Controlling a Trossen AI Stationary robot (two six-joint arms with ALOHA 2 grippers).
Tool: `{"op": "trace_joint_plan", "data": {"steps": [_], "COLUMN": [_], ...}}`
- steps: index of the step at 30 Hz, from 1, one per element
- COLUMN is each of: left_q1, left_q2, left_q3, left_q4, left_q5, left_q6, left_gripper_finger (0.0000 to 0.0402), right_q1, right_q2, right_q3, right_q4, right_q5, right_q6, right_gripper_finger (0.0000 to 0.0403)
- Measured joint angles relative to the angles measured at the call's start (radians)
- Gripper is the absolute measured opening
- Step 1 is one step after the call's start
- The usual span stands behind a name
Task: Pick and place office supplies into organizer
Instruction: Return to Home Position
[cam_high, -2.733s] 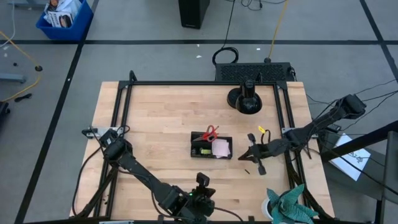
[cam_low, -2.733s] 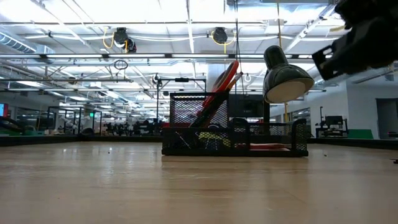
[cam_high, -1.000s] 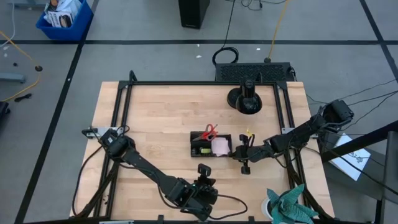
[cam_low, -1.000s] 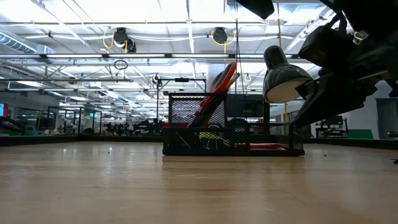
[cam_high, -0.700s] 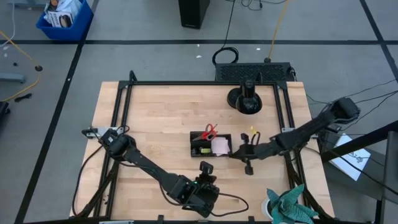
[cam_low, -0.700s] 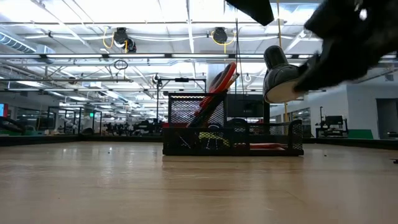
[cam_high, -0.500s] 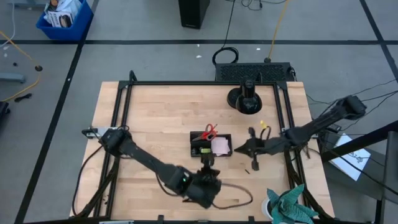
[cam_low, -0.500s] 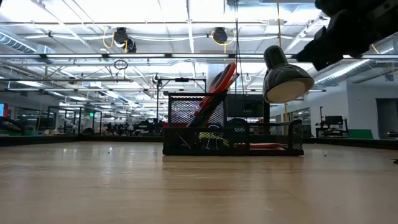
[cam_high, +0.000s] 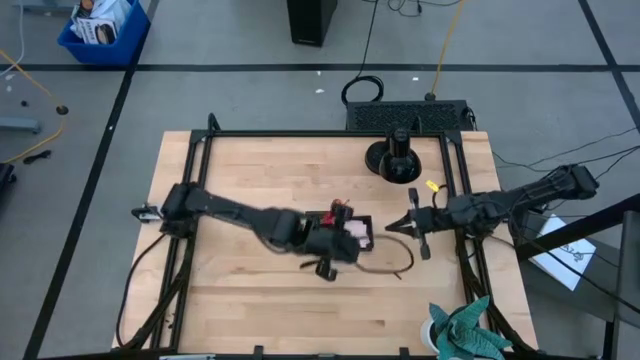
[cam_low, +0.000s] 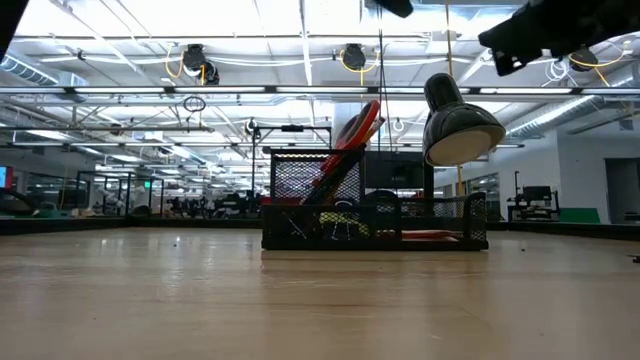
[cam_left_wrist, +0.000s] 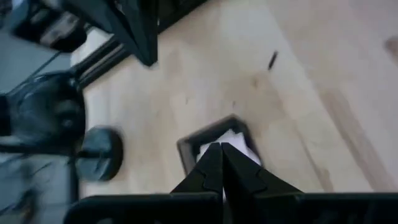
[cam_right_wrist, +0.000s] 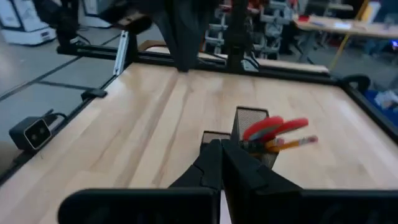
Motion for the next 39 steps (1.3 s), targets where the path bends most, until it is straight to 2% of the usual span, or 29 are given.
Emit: {"op": "trace_joint_plan", "data": {"steps": [3,7,11,15,19,21,24,27,29,31,33,36,39], "left_q1": [0.07,0.149,0.205,0.236,0.259,0.27,0.268,0.234,0.21,0.197,0.205,0.268,0.349], "left_q2": [-0.028,-0.111,-0.269,-0.486,-0.66,-0.729,-0.813,-0.882,-0.934,-0.978,-1.039,-1.115,-1.162], "left_q3": [-0.036,-0.128,-0.305,-0.563,-0.869,-0.999,-1.148,-1.265,-1.339,-1.408,-1.503,-1.616,-1.659], "left_q4": [0.094,0.219,0.429,0.662,0.933,1.0,1.085,1.15,1.16,1.216,1.309,1.477,1.48], "left_q5": [0.113,0.23,0.36,0.403,0.415,0.407,0.327,0.235,0.211,0.209,0.229,0.348,0.457], "left_q6": [0.036,0.084,0.091,0.073,0.013,-0.015,-0.058,-0.064,-0.041,-0.006,0.015,0.007,-0.045], "left_gripper_finger": [0.0002,0.0002,0.0001,0.0001,0.0001,0.0001,0.0001,0.0001,0.0001,0.0,0.0,0.0,0.0], "right_q1": [-0.09,-0.229,-0.346,-0.422,-0.462,-0.463,-0.442,-0.389,-0.348,-0.32,-0.302,-0.294,-0.297], "right_q2": [0.013,0.025,0.023,-0.025,-0.095,-0.132,-0.207,-0.255,-0.268,-0.282,-0.288,-0.309,-0.331], "right_q3": [0.0,0.0,-0.037,-0.111,-0.155,-0.146,-0.149,-0.15,-0.149,-0.149,-0.149,-0.149,-0.149], "right_q4": [0.049,0.088,0.101,0.156,0.127,0.134,0.103,0.046,0.03,0.003,0.0,-0.025,-0.025], "right_q5": [-0.133,-0.256,-0.38,-0.476,-0.479,-0.478,-0.455,-0.348,-0.297,-0.294,-0.296,-0.309,-0.401], "right_q6": [-0.048,-0.023,0.035,0.111,0.15,0.162,0.171,0.161,0.138,0.111,0.082,0.045,0.015], "right_gripper_finger": [0.0,0.0,0.0,0.0,0.0,0.0,0.0,0.0,0.0,0.0,0.0,0.0,0.0]}}
